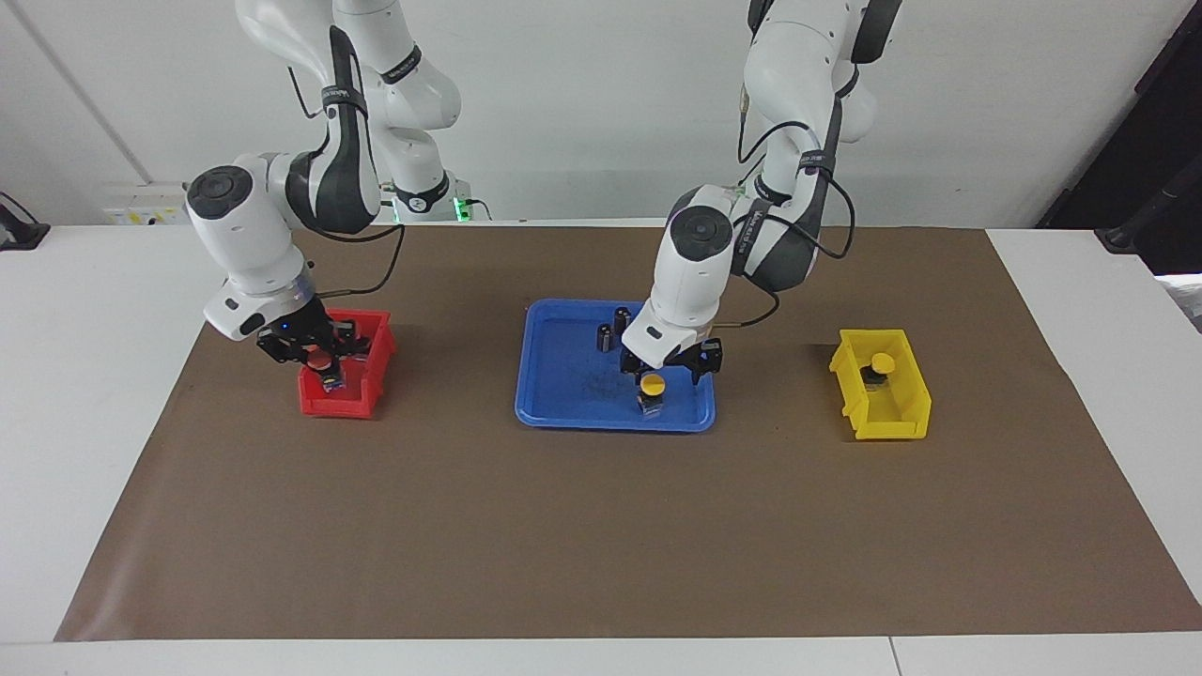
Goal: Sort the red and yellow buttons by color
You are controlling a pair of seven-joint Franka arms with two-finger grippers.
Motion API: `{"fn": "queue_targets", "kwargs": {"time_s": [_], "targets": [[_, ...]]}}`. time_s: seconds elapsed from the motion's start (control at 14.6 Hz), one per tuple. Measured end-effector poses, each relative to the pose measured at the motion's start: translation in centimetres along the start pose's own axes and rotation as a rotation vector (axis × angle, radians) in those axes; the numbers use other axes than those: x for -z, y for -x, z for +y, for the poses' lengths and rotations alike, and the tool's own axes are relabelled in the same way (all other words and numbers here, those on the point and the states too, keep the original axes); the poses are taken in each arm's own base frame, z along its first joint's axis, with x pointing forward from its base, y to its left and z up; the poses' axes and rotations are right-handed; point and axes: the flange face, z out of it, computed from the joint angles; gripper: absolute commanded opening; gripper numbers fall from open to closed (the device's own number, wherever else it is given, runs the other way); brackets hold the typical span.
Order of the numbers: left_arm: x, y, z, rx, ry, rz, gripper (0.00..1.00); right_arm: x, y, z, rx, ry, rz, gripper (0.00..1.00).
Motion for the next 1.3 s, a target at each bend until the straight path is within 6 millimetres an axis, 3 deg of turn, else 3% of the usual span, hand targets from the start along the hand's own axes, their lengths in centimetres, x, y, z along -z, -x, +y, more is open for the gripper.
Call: {"fn": "queue_targets", "kwargs": {"time_s": [0.21,0.34,0.41,0.48,0.55,0.62,0.68,0.96,1.09,1.23,1.3], "targets": [[-0.1,0.0,0.0,0.021,0.0,-0.001,0.71,-1.7,0.9,-0.4,0.004,-0.001,0.002,0.11],[-0.1,0.1,0.2,0.042,0.008,-0.006,0.66,-2.3,1.2,-0.5,0.005,-0.001,0.002,0.12],[-0.1,0.2,0.3,0.046,0.013,-0.009,0.66,-2.6,1.4,-0.5,0.005,-0.002,-0.001,0.15],[-0.2,0.3,0.5,0.048,0.015,-0.01,0.62,-2.7,1.5,-0.6,0.005,-0.002,-0.003,0.27],[-0.4,0.5,0.9,0.051,0.018,-0.008,0.5,-2.8,1.6,-0.6,0.006,-0.003,-0.005,0.47],[-0.5,0.7,1.2,0.059,0.02,-0.005,0.23,-2.9,1.6,-0.6,0.006,-0.003,-0.006,0.62],[-0.5,0.9,1.5,0.073,0.022,-0.002,0.02,-2.9,1.6,-0.6,0.006,-0.003,-0.006,0.67],[-0.6,1.1,1.8,0.121,0.026,0.004,0.02,-2.7,1.5,-0.6,0.048,-0.002,0.001,0.69],[0.5,0.6,1.2,0.138,0.014,-0.009,0.02,-2.3,1.2,-0.5,0.062,0.0,0.007,0.71],[4.5,-0.4,-1.2,0.165,-0.009,-0.043,0.02,-1.1,0.5,-0.4,0.064,-0.003,-0.011,0.75],[7.4,-1.1,-4.0,0.173,-0.011,-0.058,0.02,0.0,0.0,-0.3,0.064,-0.005,-0.022,0.78]]}}
